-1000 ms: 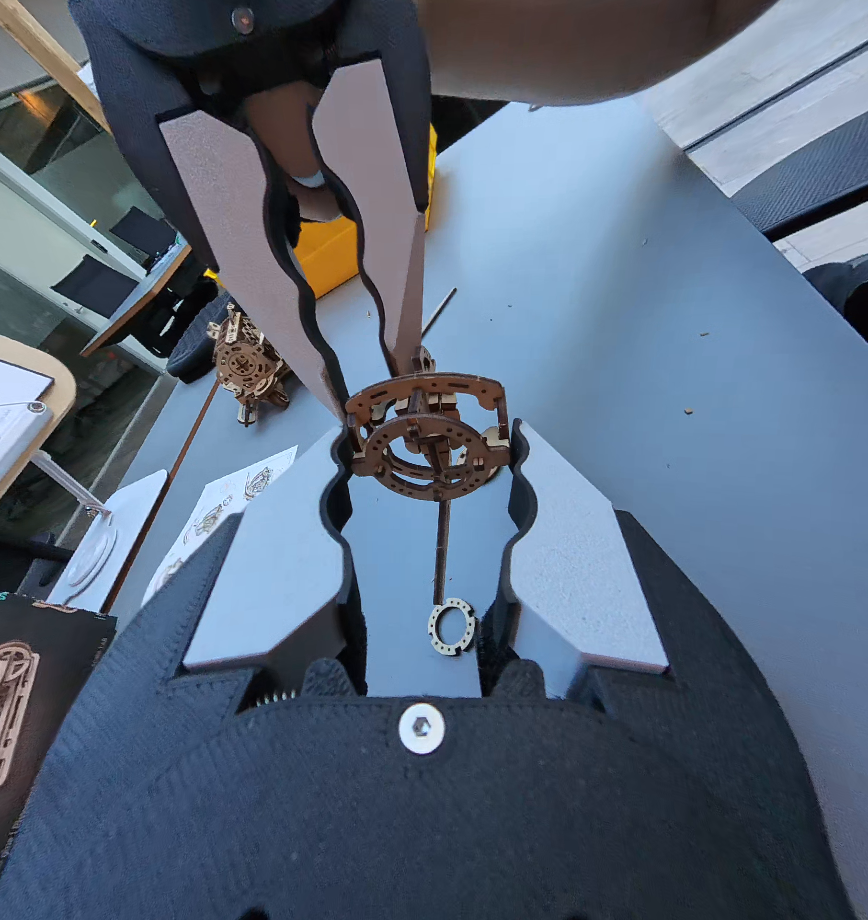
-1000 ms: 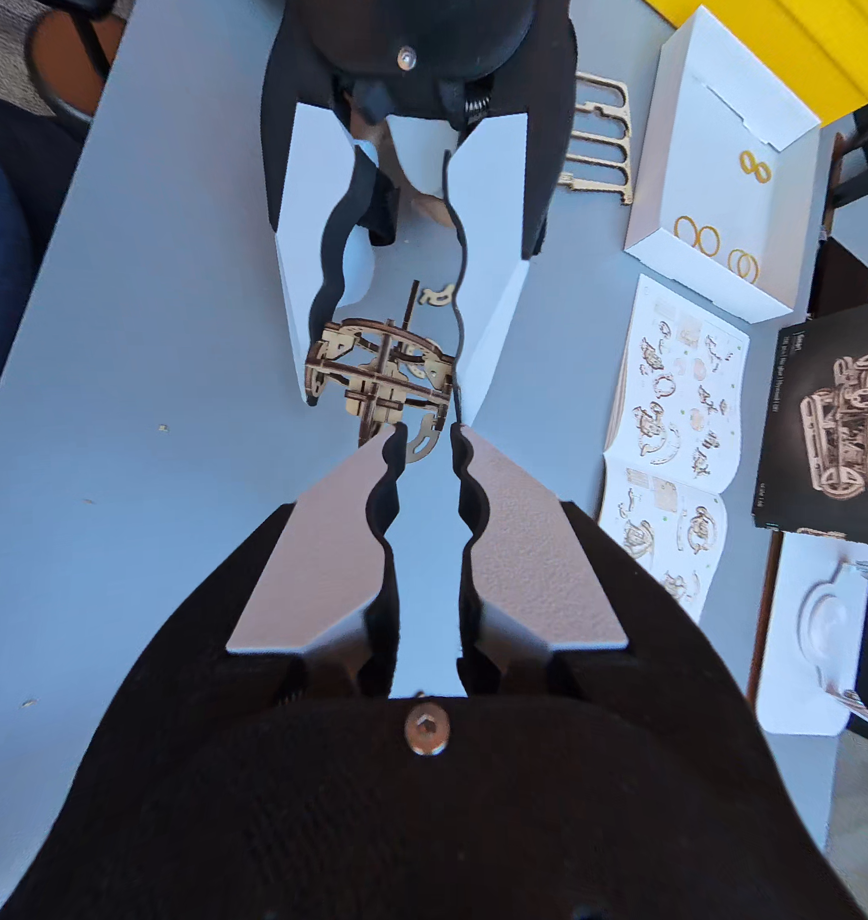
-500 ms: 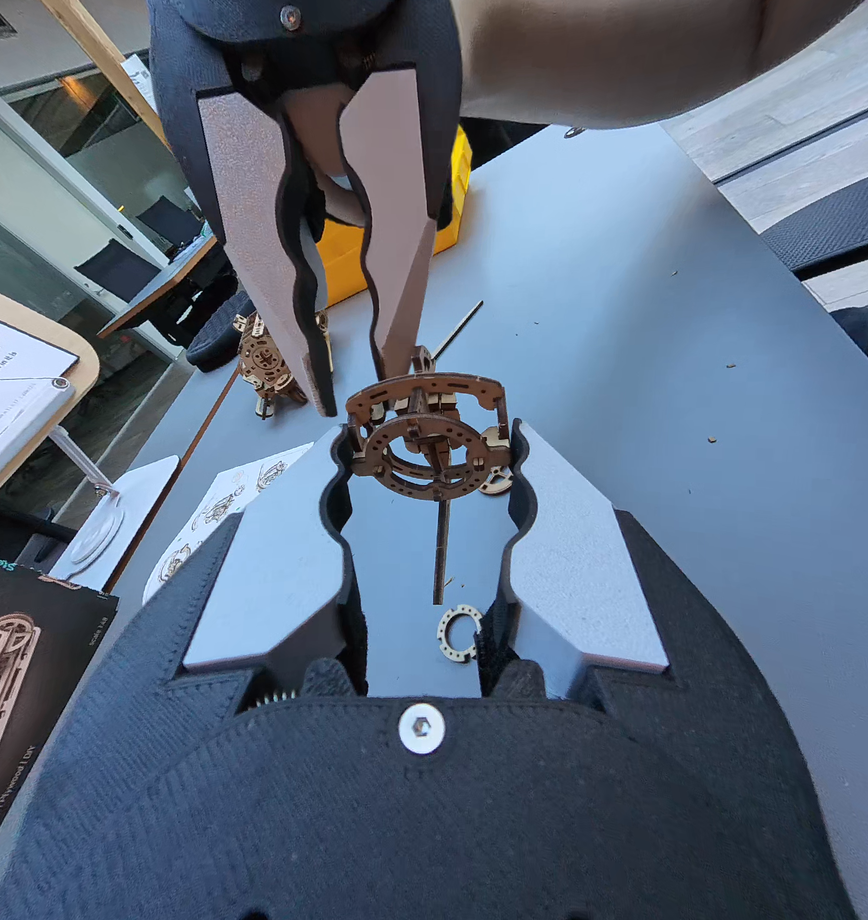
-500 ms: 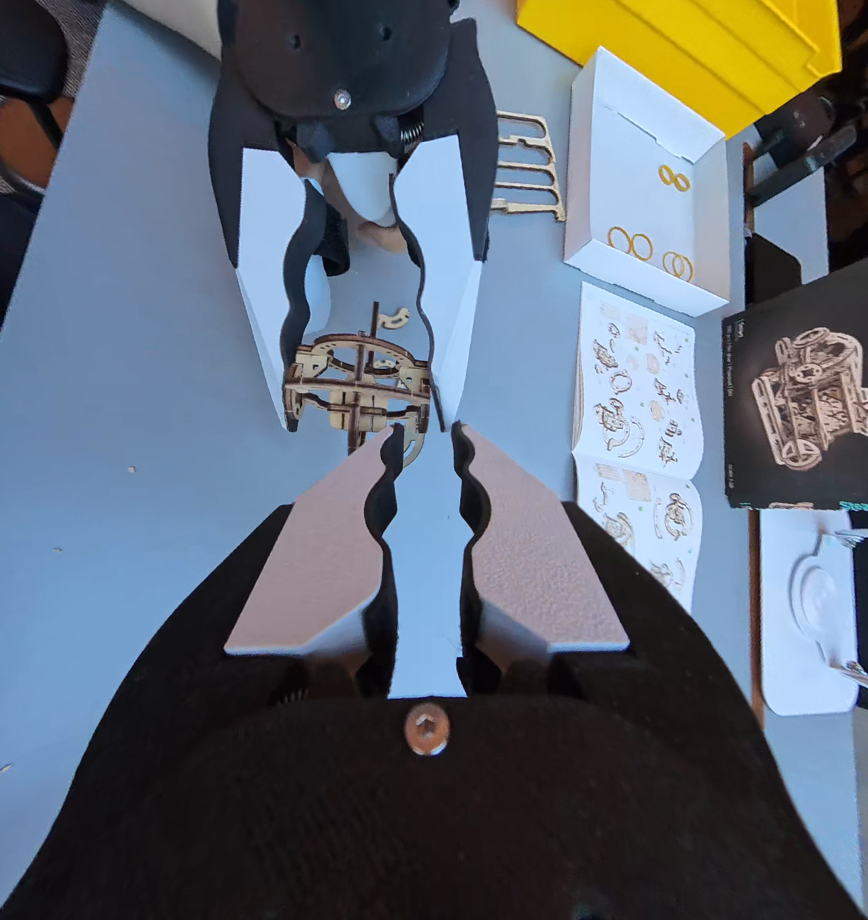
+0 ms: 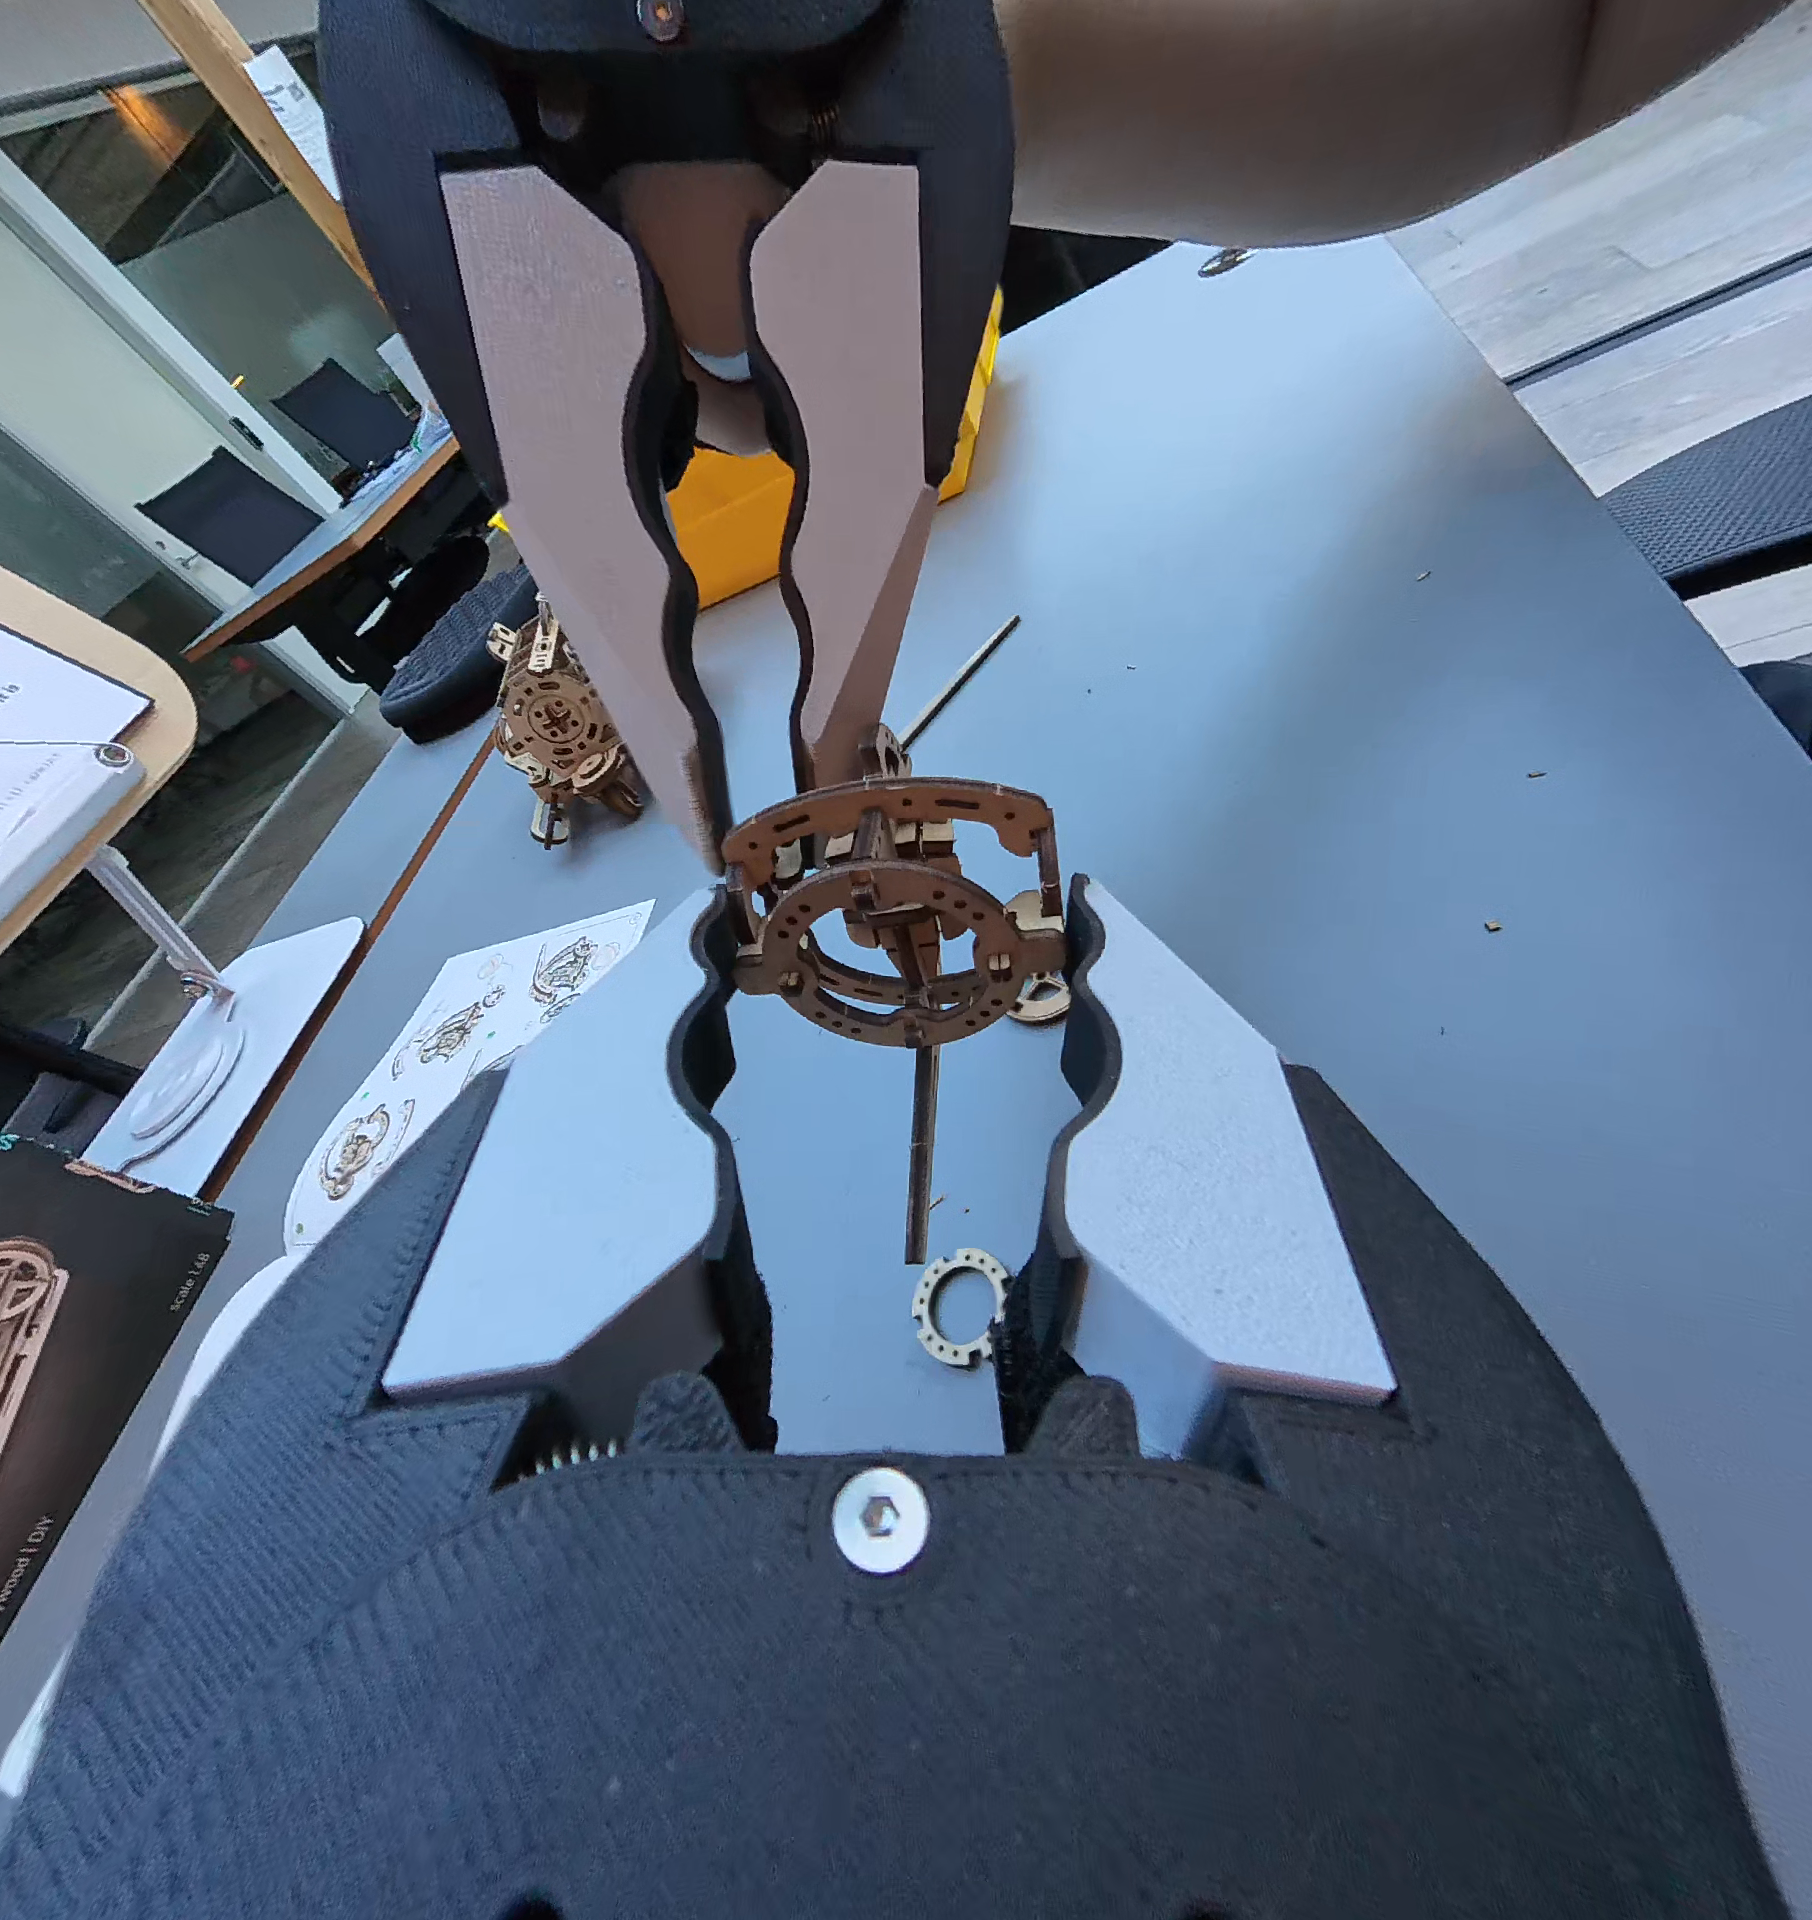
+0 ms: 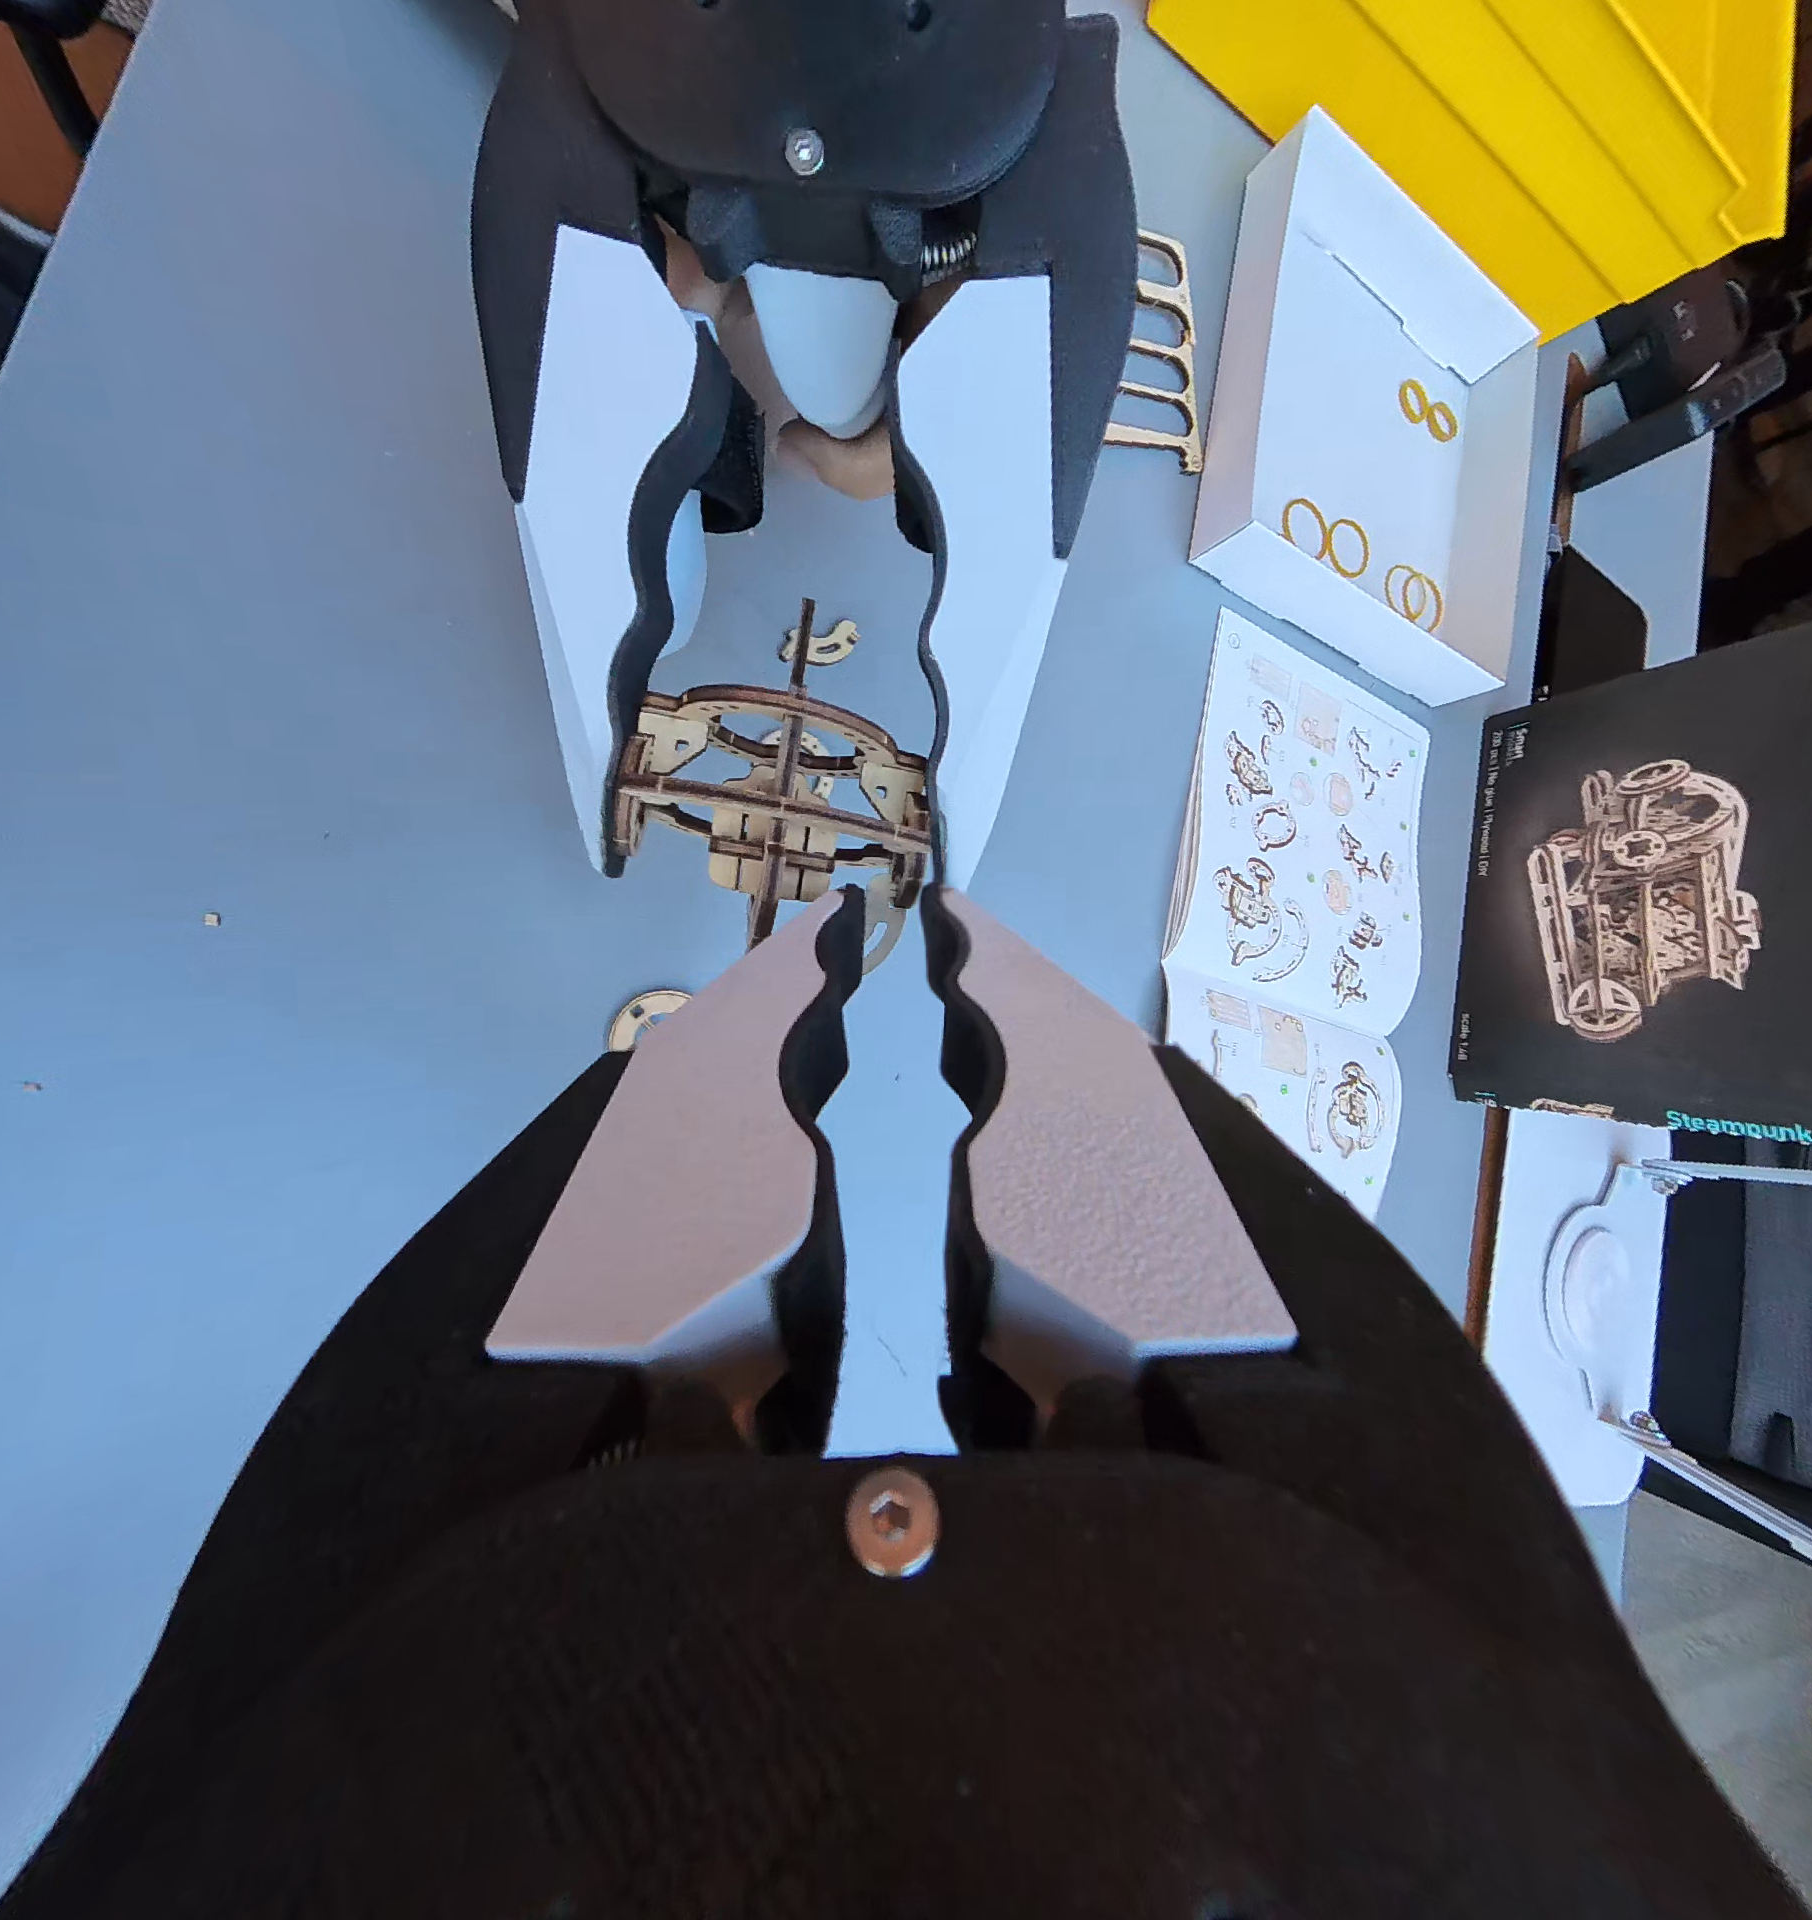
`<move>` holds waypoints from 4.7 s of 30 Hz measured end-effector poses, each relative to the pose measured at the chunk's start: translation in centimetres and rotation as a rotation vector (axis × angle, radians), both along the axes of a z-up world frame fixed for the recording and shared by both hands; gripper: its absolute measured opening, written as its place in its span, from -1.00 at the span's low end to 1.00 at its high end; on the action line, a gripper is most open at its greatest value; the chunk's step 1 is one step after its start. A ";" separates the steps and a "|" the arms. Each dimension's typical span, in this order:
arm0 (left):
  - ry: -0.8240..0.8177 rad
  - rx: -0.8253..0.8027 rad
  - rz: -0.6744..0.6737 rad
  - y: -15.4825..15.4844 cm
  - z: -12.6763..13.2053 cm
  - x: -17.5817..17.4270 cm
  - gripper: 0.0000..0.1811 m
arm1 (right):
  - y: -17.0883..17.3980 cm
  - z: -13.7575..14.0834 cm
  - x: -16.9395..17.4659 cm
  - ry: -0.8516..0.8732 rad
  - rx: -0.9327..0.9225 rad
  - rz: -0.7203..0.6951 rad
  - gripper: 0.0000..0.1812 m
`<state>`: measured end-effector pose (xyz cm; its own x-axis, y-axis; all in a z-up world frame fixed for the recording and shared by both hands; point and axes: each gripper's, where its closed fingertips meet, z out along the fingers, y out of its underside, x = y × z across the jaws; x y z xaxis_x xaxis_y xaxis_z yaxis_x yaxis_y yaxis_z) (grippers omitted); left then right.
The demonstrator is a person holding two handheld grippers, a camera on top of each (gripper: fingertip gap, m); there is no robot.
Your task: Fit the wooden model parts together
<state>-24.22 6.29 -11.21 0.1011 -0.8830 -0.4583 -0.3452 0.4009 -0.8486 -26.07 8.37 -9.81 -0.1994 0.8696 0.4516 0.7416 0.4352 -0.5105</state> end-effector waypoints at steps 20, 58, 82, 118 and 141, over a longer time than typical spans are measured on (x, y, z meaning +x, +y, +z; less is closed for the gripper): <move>0.015 -0.016 -0.039 -0.6 -0.3 0.1 -0.32 | -0.7 0.0 0.1 0.081 0.062 0.056 -0.90; 0.062 0.004 -0.030 -0.6 -1.3 0.3 -0.32 | -0.8 -1.1 0.4 0.110 -0.098 0.015 -0.92; 0.049 0.010 -0.031 -0.9 -1.2 0.5 -0.32 | -0.8 -1.4 0.7 0.016 -0.123 -0.016 -0.95; -0.039 0.043 -0.020 -0.5 0.5 0.3 -0.32 | -0.4 0.2 0.3 0.088 -0.083 -0.018 -0.92; -0.089 0.028 0.037 0.4 0.9 0.0 -0.31 | 0.3 0.6 0.4 0.093 -0.012 -0.055 -0.93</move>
<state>-24.22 6.65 -10.28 0.1745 -0.8649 -0.4706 -0.2840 0.4134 -0.8651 -25.68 8.69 -9.24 -0.1090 0.8836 0.4554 0.7132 0.3886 -0.5834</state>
